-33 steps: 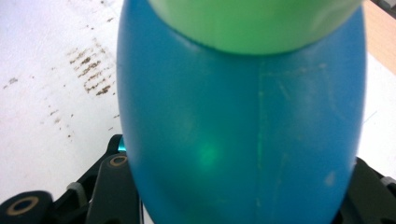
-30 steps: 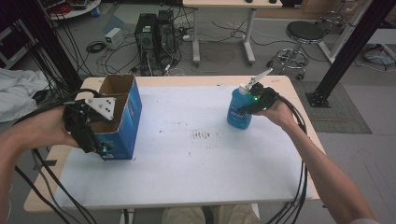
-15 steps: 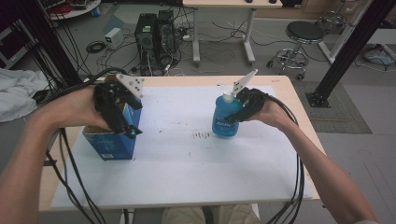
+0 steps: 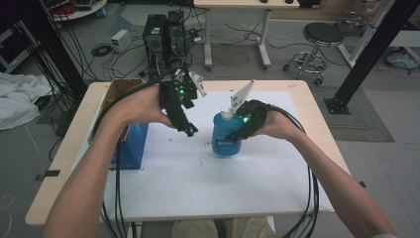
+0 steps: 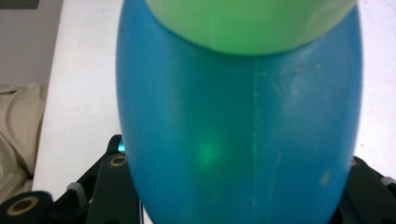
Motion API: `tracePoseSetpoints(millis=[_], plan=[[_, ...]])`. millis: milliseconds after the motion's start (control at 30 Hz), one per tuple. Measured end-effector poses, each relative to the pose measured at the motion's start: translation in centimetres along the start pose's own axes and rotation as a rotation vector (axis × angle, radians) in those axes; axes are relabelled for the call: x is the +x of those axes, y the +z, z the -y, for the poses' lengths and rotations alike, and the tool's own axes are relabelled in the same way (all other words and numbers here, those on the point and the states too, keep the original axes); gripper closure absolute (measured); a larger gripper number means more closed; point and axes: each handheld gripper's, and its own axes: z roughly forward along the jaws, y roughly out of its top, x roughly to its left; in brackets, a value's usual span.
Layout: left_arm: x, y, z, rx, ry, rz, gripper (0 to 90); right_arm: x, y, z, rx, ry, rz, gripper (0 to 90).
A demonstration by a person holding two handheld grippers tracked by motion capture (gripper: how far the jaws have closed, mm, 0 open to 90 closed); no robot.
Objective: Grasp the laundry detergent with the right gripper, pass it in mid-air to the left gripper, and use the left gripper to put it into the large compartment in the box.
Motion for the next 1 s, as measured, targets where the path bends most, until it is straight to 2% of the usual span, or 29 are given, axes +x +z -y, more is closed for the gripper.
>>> tracePoseSetpoints(millis=[333,433,633,700,733,1000], plan=[[0.1,3.7,-2.5,-0.009,0.002,0.024,16.4,0.5,0.9,-0.7,-0.019,-0.039,-0.045,46.1],[0.0,4.5,-2.8,-0.003,0.006,0.026,16.4,0.6,1.1,-1.1,-0.023,-0.066,-0.056,46.1],[-0.2,5.3,-3.1,-0.019,0.007,0.036,16.4,0.8,1.2,-1.5,-0.026,-0.078,-0.063,46.0],[-0.2,5.3,-3.1,-0.026,0.012,0.034,16.4,0.8,1.2,-1.5,-0.03,-0.077,-0.061,46.0],[-0.3,5.4,-3.1,-0.03,0.009,0.034,16.4,0.7,1.3,-1.5,-0.028,-0.083,-0.042,45.9],[-0.2,5.5,-3.1,-0.046,0.002,0.03,16.7,0.8,1.3,-1.5,-0.025,-0.081,-0.048,46.0]])
